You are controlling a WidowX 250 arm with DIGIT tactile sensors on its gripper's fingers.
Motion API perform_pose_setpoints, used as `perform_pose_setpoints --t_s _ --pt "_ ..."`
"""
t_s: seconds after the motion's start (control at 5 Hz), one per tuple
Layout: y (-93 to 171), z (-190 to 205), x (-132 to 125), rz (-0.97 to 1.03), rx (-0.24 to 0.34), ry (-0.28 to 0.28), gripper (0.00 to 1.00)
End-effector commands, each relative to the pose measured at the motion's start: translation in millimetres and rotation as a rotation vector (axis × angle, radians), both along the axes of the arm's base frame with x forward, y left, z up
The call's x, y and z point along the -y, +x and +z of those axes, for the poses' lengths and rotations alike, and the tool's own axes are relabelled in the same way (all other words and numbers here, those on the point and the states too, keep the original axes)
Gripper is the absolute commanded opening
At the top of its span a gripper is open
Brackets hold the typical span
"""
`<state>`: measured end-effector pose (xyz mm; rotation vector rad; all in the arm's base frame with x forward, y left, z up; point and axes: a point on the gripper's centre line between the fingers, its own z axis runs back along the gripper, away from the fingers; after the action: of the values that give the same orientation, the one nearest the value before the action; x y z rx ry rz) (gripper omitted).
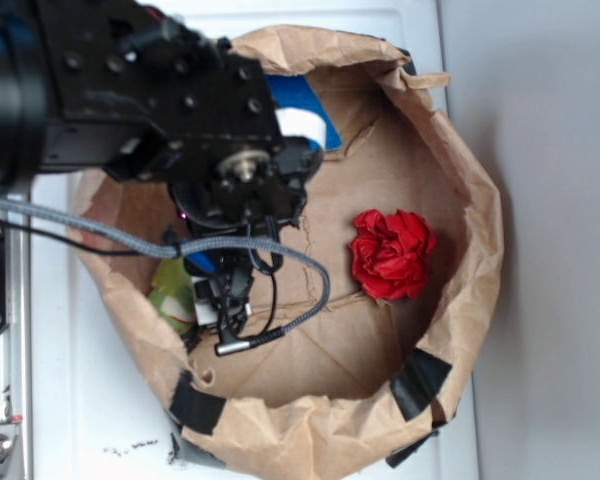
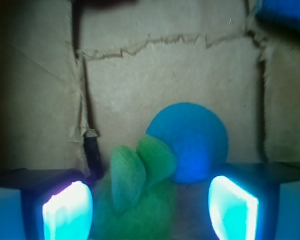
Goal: Grab the green animal.
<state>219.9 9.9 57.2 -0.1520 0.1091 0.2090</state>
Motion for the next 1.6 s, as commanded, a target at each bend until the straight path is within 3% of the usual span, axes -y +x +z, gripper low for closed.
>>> perform_pose_setpoints --t_s 0.0,0.2,0.8,1.0,1.4 --pt "1 -25 3 0.004 0.026 0.011 1.00" --pt "0 -28 3 0.018 0.013 0.032 0.00" --pt "-4 -10 -1 0.047 0.079 0.007 0.00" --pt "-3 13 -2 0.045 0.098 -0.030 0.00" --pt "2 93 -8 0.035 0.162 -0.165 0.00"
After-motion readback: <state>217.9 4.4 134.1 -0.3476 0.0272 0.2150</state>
